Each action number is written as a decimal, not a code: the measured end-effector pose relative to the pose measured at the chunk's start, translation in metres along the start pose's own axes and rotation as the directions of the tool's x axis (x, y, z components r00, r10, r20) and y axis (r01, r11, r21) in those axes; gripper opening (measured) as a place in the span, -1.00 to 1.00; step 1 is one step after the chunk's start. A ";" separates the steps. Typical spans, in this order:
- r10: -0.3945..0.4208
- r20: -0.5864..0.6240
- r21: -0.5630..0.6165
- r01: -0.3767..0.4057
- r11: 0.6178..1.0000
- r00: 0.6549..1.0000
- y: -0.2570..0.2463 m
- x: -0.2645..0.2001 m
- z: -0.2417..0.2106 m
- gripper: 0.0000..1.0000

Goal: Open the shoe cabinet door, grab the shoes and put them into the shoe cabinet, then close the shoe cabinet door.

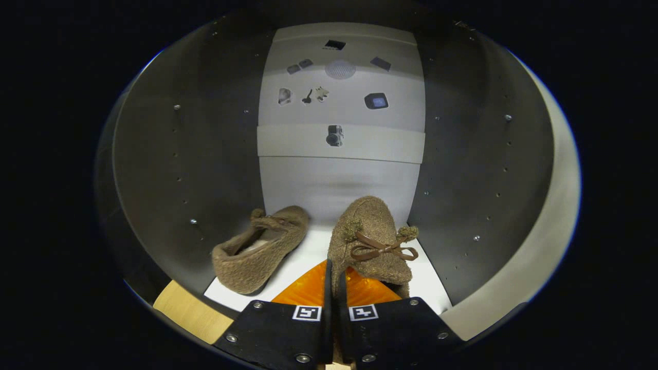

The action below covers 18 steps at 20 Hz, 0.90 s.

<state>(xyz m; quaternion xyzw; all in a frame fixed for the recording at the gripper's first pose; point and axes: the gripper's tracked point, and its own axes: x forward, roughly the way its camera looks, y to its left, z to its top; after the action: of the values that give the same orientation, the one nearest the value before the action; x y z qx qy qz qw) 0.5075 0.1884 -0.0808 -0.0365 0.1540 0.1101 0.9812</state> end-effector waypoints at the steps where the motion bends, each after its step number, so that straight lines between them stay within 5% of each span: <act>1: -0.004 -0.009 -0.006 0.004 1.000 1.000 -0.003 0.010 0.002 -0.89; 11: 0.018 -0.106 0.014 -0.016 1.000 0.994 -0.006 0.078 -0.006 -0.89; 18: 0.023 -0.114 0.025 -0.021 0.999 0.993 -0.004 0.081 -0.012 -0.67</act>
<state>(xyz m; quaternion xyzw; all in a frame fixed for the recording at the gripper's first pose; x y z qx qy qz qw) 0.5807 0.1996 -0.1169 -0.0296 0.2116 0.1168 0.9699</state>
